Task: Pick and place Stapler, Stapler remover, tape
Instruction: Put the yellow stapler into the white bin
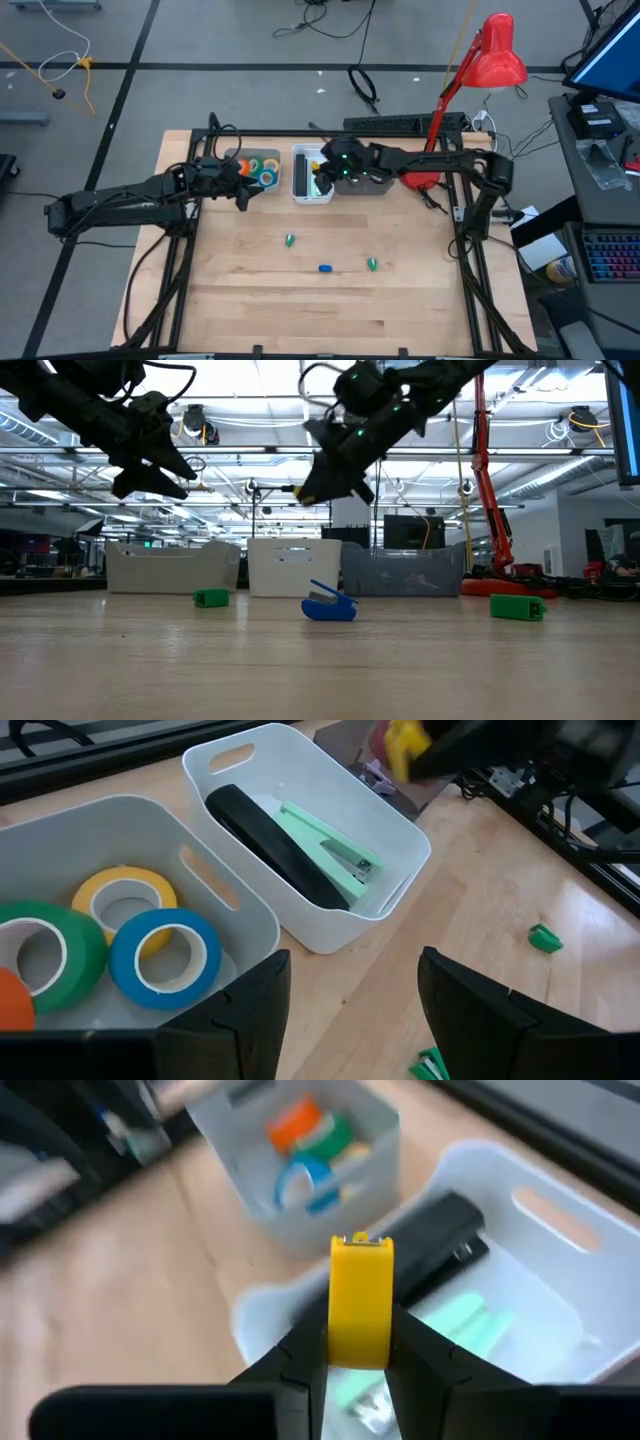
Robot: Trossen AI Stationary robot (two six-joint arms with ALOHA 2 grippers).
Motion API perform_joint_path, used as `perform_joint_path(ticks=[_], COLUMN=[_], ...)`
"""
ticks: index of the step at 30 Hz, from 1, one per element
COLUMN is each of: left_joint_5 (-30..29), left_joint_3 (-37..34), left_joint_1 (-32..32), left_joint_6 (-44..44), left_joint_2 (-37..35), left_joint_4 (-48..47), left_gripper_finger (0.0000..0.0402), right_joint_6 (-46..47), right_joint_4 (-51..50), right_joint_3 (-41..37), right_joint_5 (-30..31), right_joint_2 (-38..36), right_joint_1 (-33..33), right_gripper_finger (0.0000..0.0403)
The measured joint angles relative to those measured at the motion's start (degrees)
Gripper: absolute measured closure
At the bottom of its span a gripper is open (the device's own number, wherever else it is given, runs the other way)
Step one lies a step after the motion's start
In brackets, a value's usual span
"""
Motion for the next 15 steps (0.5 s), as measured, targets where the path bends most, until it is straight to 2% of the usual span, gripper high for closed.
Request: perform_joint_path(ticks=[5, 11, 15], left_joint_5=[0.01, -0.19, -2.63], left_joint_3=[0.0, 0.0, 0.0], left_joint_1=[0.0, 0.0, 0.02], left_joint_6=[0.04, 0.36, 0.4], left_joint_2=[0.01, 0.0, 0.0], left_joint_4=[-0.02, -0.02, -0.01], left_gripper_finger=[0.0183, 0.0183, 0.0183], right_joint_6=[-5.58, -8.18, -9.73], right_joint_4=[-6.12, -6.32, -6.72], right_joint_3=[3.8, 3.94, 3.94], right_joint_5=[-0.24, -0.55, -0.39], right_joint_2=[4.4, 7.0, 7.52], right_joint_1=[0.13, 1.76, 2.32], right_gripper_finger=[0.0331, 0.0331, 0.0331])
